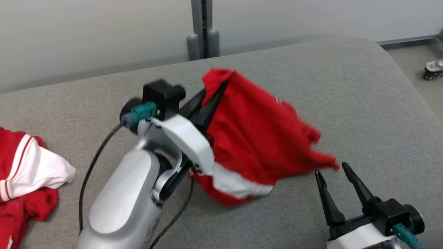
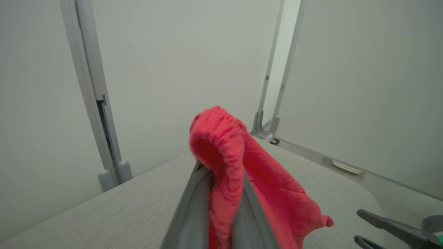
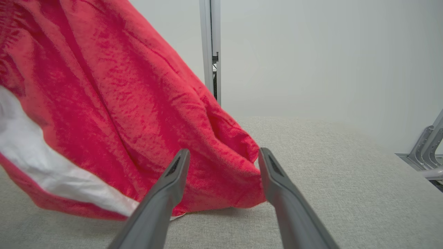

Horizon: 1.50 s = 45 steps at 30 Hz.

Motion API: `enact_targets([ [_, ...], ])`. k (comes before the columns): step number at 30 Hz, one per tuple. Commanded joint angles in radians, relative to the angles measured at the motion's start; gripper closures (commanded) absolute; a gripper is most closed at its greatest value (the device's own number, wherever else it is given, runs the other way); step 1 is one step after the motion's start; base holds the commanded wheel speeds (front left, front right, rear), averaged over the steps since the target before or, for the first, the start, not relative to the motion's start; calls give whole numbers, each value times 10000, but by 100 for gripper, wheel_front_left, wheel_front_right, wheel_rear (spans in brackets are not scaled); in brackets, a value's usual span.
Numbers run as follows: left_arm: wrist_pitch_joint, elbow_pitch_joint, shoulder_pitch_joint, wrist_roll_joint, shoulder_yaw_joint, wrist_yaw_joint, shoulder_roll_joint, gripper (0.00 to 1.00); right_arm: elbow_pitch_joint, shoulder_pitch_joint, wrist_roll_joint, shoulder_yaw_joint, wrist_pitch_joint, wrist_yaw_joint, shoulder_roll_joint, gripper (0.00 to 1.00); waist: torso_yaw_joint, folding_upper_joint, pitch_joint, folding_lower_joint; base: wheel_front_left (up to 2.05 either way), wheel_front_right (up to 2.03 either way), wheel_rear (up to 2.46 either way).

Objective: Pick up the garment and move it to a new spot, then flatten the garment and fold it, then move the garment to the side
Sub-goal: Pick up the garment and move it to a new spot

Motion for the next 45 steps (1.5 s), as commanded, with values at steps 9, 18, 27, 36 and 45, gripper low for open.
enact_targets([
  [9,-1241,2626,1006,68,1063,1089,693,100,-27,69,-37,-82,-51,19,-55,0,-6,0,212,0,0,0,0],
  [18,-2497,5297,1295,-616,2389,1882,963,100,11,-15,-162,8,-50,19,-57,0,448,0,189,0,0,0,0],
  [27,-3477,6576,1544,-920,2425,1219,636,0,100,200,-167,90,-50,19,-58,0,750,0,49,0,0,0,0],
  [36,-4118,3633,3368,185,3154,1379,806,0,-115,384,-318,-209,-51,19,-58,0,849,0,-339,0,0,0,0],
  [45,-4110,-363,6583,2209,4291,1165,193,0,-653,775,-699,-1121,-50,19,-57,0,1290,0,-686,0,0,0,0],
])
